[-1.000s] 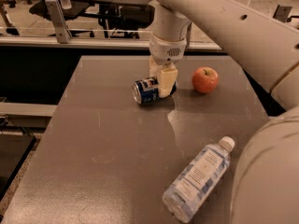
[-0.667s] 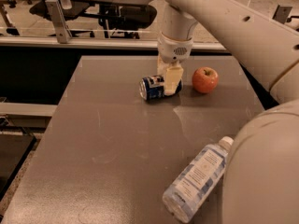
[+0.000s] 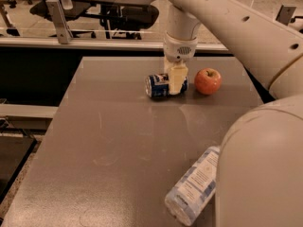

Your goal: Move pepsi can near apple

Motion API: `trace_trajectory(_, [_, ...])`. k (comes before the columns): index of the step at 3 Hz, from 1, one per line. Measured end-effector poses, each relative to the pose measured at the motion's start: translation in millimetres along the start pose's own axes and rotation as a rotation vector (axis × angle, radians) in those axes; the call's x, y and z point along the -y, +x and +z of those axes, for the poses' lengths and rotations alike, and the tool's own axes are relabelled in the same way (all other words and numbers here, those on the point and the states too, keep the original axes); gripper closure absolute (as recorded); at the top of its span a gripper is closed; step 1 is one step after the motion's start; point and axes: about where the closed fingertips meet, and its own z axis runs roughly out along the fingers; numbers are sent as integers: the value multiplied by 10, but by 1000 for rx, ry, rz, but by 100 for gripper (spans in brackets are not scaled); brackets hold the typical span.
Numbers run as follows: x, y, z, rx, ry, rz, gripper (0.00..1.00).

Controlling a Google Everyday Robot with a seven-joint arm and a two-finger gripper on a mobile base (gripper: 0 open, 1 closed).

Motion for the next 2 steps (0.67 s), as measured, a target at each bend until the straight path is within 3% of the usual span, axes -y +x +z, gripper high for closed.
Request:
trace_trajectory(1, [44, 87, -5, -23, 4, 30, 24])
trace_trajectory(2, [200, 97, 38, -25, 47, 44, 0])
